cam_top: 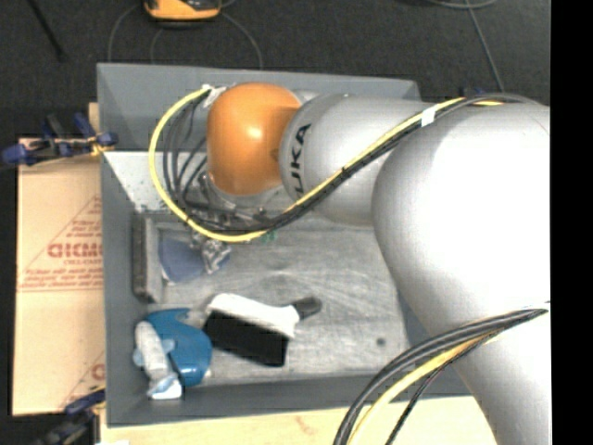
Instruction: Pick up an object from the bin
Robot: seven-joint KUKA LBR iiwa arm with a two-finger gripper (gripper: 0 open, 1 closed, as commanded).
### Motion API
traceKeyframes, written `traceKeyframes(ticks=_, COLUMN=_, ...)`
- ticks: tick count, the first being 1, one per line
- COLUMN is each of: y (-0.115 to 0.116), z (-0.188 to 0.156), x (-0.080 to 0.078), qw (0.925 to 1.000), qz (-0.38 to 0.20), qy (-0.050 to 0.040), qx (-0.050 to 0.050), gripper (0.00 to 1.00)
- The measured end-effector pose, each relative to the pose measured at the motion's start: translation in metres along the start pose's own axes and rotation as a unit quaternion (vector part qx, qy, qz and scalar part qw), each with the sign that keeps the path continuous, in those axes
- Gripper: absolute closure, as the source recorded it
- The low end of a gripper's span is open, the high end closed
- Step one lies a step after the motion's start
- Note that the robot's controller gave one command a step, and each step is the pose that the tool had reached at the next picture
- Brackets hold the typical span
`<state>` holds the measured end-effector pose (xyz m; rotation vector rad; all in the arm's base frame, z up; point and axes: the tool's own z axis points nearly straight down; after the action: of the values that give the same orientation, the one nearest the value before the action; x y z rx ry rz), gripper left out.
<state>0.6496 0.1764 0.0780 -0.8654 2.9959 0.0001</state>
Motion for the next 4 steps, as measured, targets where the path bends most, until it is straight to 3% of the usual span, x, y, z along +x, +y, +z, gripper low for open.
traceKeyframes(ticks=1, y=0.0, z=0.0, x=0.0, qw=1.0, qz=0.0, qy=0.0, qx=0.0, gripper=1.0)
traceKeyframes(ticks=2, y=0.012, z=-0.034, x=0.003, qw=0.9999, qz=-0.004, qy=0.0103, qx=-0.002, gripper=1.0)
traceKeyframes(ticks=3, y=0.012, z=-0.059, x=0.006, qw=1.0, qz=-0.006, qy=0.0065, qx=-0.002, gripper=1.0)
traceKeyframes(ticks=4, y=0.003, z=-0.072, x=0.026, qw=0.9999, qz=-0.007, qy=0.0112, qx=-0.003, gripper=1.0)
